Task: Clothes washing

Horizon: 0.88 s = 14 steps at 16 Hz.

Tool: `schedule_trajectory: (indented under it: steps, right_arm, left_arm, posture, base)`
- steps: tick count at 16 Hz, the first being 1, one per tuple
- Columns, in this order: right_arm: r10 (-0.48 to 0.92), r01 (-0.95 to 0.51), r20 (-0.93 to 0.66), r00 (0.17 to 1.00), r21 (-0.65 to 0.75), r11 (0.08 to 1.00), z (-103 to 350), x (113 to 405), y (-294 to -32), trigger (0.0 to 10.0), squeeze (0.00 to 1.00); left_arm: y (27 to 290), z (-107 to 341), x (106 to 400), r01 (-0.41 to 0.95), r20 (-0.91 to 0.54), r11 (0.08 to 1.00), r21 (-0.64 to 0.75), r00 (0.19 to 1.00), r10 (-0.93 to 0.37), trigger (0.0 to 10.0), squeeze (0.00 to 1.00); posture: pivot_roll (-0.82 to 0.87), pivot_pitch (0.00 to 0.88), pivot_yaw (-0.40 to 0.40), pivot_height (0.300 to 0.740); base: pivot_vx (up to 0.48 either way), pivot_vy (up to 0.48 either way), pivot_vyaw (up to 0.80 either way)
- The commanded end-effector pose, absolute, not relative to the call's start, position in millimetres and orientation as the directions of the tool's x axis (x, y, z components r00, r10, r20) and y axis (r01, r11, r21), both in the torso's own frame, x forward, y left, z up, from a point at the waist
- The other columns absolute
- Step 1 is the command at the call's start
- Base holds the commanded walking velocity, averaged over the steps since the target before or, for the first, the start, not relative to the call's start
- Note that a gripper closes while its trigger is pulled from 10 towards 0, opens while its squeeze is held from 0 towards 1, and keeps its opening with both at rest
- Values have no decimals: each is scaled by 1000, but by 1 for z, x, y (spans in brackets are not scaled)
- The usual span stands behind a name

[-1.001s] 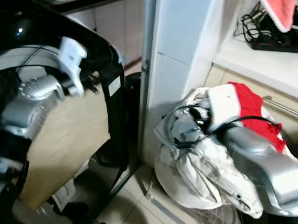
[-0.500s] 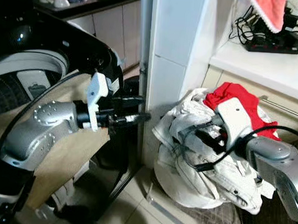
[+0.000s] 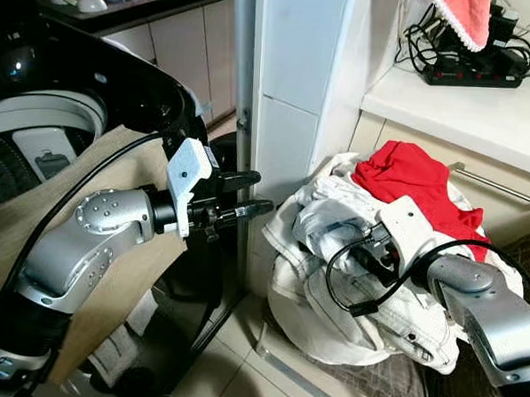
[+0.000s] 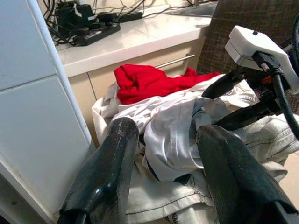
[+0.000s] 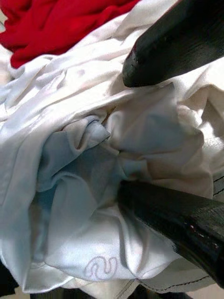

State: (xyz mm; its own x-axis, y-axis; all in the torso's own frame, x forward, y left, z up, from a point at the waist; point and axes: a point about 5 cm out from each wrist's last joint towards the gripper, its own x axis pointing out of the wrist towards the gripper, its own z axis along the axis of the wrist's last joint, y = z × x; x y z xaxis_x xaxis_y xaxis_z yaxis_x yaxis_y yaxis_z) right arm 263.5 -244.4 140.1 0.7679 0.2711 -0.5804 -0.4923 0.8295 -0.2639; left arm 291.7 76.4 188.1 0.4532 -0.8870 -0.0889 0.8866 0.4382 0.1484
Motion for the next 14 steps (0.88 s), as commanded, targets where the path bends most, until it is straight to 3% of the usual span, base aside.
schedule_trajectory:
  steps: [1,2,6,14]
  right_arm:
    - [291,-501,-569,769,-256,827,140,265,-244,1843,0]
    - [304,-505,-564,768,-241,829,139,266,-245,0,0]
    - [333,-509,-556,762,-196,838,137,267,-245,0,0]
    - [350,-498,-535,769,-157,853,139,269,-249,0,0]
  left_arm:
    - [76,185,289,888,-108,436,147,453,-885,10000,0]
    - [75,184,285,900,-112,414,138,430,-896,10000,0]
    - [72,181,276,930,-133,349,113,363,-922,10000,0]
    - [72,181,275,928,-143,358,104,370,-918,10000,0]
  posture:
    - [-133,0,28,740]
    - [-133,0,28,740]
    - [-130,0,26,740]
    - [-123,0,25,740]
  base:
    - [0,0,0]
    - [0,0,0]
    - [0,0,0]
    - [0,0,0]
